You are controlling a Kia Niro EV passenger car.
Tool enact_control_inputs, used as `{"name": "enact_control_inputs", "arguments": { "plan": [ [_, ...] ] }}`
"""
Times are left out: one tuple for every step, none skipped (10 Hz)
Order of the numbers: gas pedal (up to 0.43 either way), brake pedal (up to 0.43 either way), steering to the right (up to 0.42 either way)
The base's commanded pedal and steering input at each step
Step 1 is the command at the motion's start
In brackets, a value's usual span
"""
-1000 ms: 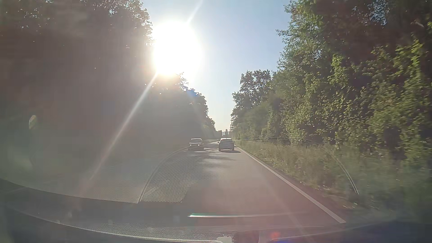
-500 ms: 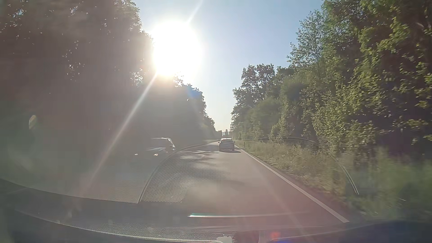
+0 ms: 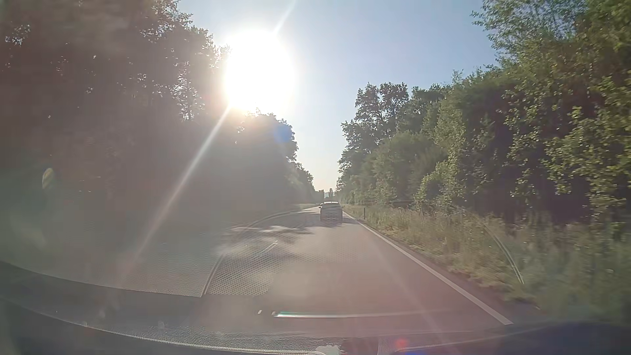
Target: Follow the waypoints while adhering to traffic rules and regulations
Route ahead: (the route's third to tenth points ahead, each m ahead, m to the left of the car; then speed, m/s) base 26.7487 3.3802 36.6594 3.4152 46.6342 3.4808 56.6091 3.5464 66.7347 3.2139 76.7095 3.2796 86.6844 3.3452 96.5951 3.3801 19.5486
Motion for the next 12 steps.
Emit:
{"name": "enact_control_inputs", "arguments": {
  "plan": [
    [0.157, 0.000, 0.001],
    [0.157, 0.000, 0.001],
    [0.157, 0.000, 0.002],
    [0.157, 0.000, 0.002],
    [0.157, 0.000, 0.002],
    [0.157, 0.000, 0.002],
    [0.157, 0.000, 0.002],
    [0.157, 0.000, 0.002],
    [0.157, 0.000, 0.002],
    [0.157, 0.000, 0.002],
    [0.157, 0.000, 0.002],
    [0.157, 0.000, 0.002]
  ]
}}
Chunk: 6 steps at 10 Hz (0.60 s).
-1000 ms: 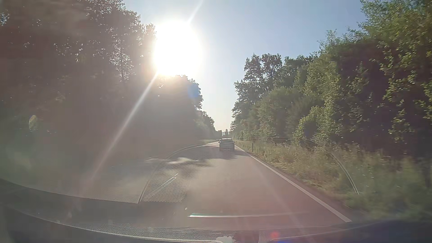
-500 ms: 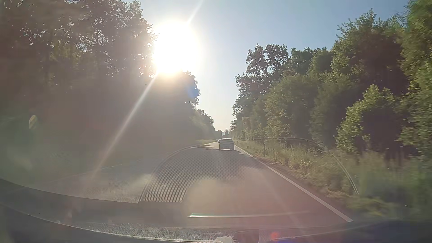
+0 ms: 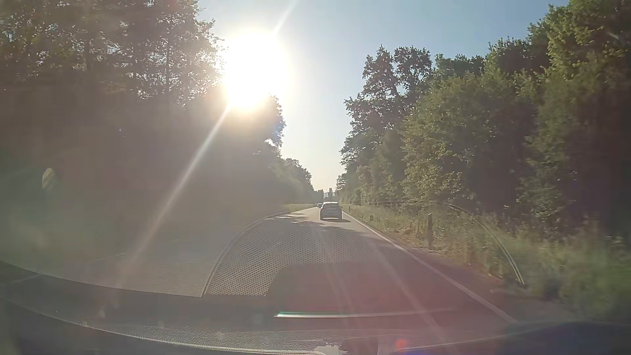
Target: Follow the waypoints while adhering to traffic rules and regulations
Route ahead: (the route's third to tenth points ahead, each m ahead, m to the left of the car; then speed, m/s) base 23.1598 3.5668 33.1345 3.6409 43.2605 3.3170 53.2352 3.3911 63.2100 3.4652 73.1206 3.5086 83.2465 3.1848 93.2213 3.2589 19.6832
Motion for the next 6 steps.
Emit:
{"name": "enact_control_inputs", "arguments": {
  "plan": [
    [0.169, 0.000, 0.002],
    [0.169, 0.000, 0.002],
    [0.169, 0.000, 0.002],
    [0.177, 0.000, 0.002],
    [0.177, 0.000, 0.001],
    [0.177, 0.000, 0.001]
  ]
}}
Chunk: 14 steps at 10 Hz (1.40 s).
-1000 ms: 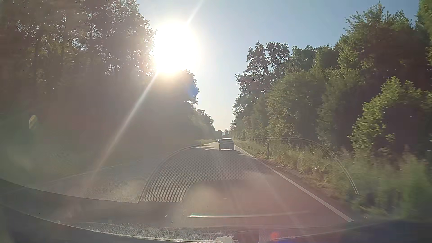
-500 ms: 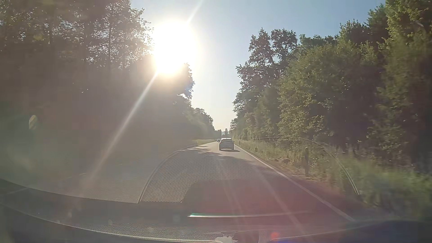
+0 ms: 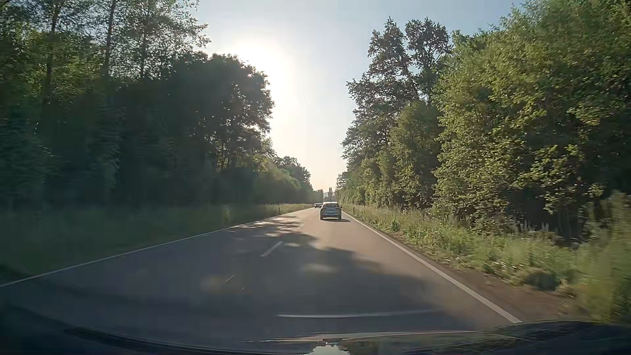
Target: Follow the waypoints while adhering to traffic rules and regulations
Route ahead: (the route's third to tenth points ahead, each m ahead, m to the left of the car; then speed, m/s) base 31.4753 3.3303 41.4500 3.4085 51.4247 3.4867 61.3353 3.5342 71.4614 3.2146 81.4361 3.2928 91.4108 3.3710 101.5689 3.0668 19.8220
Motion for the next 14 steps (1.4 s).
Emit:
{"name": "enact_control_inputs", "arguments": {
  "plan": [
    [0.177, 0.000, 0.001],
    [0.177, 0.000, 0.001],
    [0.177, 0.000, 0.001],
    [0.177, 0.000, 0.002],
    [0.177, 0.000, 0.002],
    [0.177, 0.000, 0.002],
    [0.177, 0.000, 0.002],
    [0.177, 0.000, 0.003],
    [0.177, 0.000, 0.003],
    [0.177, 0.000, 0.003],
    [0.177, 0.000, 0.003],
    [0.177, 0.000, 0.003],
    [0.177, 0.000, 0.003],
    [0.177, 0.000, 0.003]
  ]
}}
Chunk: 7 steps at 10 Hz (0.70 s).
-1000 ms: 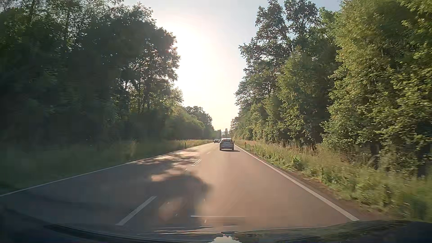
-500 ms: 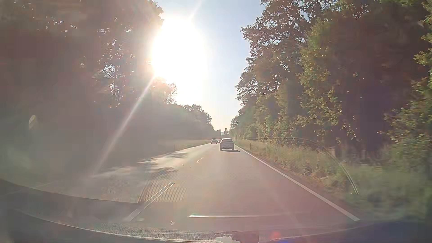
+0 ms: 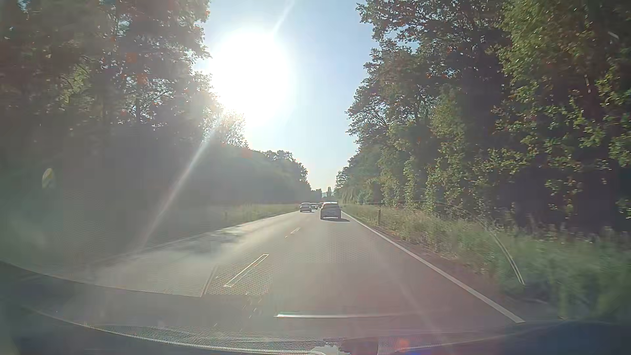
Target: Follow the waypoints while adhering to traffic rules and regulations
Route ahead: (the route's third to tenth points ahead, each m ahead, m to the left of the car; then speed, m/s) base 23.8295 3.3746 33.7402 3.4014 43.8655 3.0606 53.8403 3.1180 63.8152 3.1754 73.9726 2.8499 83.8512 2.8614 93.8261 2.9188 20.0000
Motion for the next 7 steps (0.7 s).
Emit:
{"name": "enact_control_inputs", "arguments": {
  "plan": [
    [0.177, 0.000, 0.002],
    [0.177, 0.000, 0.002],
    [0.177, 0.000, 0.002],
    [0.177, 0.000, 0.002],
    [0.177, 0.000, 0.002],
    [0.177, 0.000, 0.001],
    [0.177, 0.000, 0.001]
  ]
}}
